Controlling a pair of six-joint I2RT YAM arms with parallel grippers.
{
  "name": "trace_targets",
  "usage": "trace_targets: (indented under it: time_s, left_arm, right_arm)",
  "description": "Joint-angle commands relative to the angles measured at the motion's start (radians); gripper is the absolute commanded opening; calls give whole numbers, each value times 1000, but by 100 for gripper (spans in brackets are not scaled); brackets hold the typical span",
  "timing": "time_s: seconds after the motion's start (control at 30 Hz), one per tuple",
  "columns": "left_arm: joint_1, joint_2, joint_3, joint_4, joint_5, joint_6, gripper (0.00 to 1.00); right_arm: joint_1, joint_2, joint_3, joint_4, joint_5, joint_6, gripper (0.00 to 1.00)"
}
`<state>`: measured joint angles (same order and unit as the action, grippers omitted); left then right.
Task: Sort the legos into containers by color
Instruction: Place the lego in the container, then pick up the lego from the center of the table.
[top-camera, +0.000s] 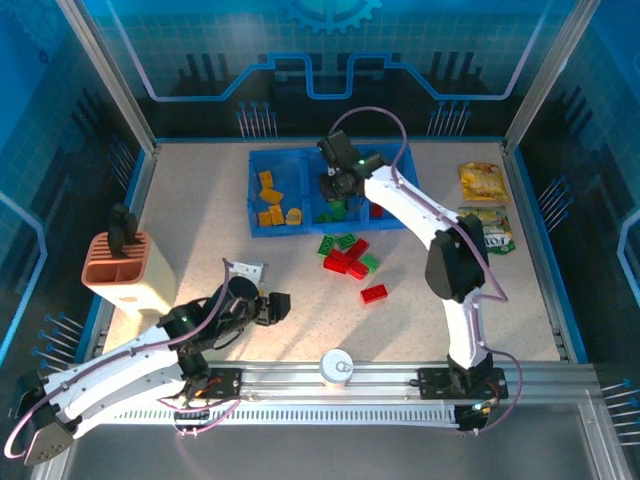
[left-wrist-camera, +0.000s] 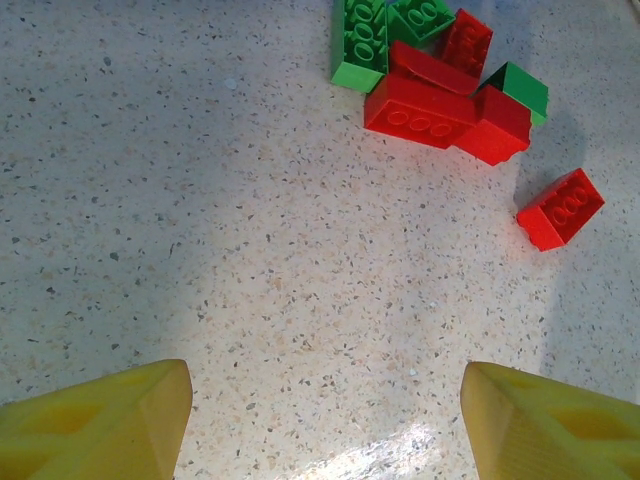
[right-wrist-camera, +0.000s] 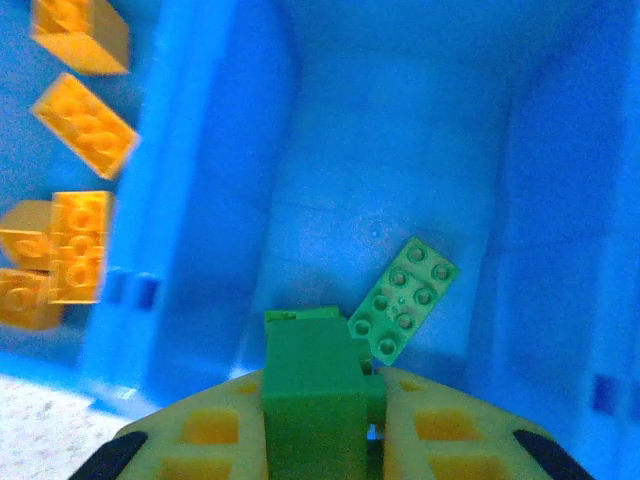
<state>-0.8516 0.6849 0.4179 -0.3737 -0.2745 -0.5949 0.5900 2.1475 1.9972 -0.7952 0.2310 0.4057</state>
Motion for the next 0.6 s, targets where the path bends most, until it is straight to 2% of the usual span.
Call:
trace_targets:
  time_s: [0.0,0.13,0.3,0.33,0.43,0.57]
  left_arm:
    - [-15,-12,30,-31,-31,12,73]
    - [-27,-2,39,-34,-43,0,72]
    - [-47,22,60,-31,-45,4,72]
    - [-49,25,64,-28,-46,7,72]
    - [-50,56,75,-4,-44,18,73]
    - [-50,168,109,54,-28,34,75]
  right_arm:
    - [-8,75,93,-88,-15,1,27]
    - [-14,122,158,-78,-11,2,35]
    - [-30,206,377,-199,-57,-31,63]
    - [-29,195,381,-206,-68,-36,65]
    - [-13,80,261,-148,-77,-33,65]
    - [3,-154,-74,40,-97,-7,65]
